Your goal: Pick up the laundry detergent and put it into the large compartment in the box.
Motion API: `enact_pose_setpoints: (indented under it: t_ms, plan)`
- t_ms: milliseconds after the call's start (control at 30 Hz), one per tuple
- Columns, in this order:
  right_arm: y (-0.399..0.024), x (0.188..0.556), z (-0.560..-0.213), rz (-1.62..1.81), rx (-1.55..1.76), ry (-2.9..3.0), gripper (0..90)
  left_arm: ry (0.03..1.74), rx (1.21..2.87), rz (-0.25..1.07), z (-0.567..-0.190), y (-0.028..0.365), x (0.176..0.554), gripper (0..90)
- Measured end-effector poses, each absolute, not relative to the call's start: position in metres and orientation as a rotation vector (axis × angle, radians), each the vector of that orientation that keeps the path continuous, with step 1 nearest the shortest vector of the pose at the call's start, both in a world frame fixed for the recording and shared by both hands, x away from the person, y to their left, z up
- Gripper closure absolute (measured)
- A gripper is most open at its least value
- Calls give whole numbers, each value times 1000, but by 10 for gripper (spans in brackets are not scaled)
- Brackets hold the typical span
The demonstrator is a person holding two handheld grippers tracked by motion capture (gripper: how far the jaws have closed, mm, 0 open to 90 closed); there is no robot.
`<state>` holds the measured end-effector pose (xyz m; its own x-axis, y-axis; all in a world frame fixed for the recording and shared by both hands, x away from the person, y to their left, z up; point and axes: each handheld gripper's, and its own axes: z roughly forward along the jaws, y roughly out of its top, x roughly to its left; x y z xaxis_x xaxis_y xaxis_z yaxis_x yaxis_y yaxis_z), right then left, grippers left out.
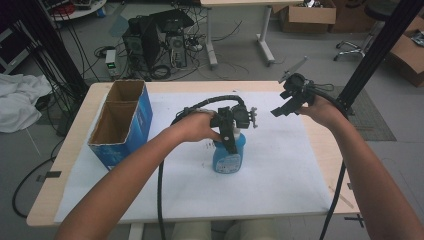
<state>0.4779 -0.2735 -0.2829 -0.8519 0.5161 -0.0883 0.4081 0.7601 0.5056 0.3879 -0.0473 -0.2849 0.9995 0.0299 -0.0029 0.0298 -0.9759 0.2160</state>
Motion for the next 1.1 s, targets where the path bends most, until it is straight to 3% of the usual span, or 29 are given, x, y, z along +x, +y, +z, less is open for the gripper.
enact_pose_setpoints:
  t_ms: [567,1100]
  plan:
    - [-274,475,-284,712,724,2743,160,113,2920,-17,-278,-40,388,378]
    - [-273,470,-282,713,716,2750,161,356,2862,121,-205,-14,386,378]
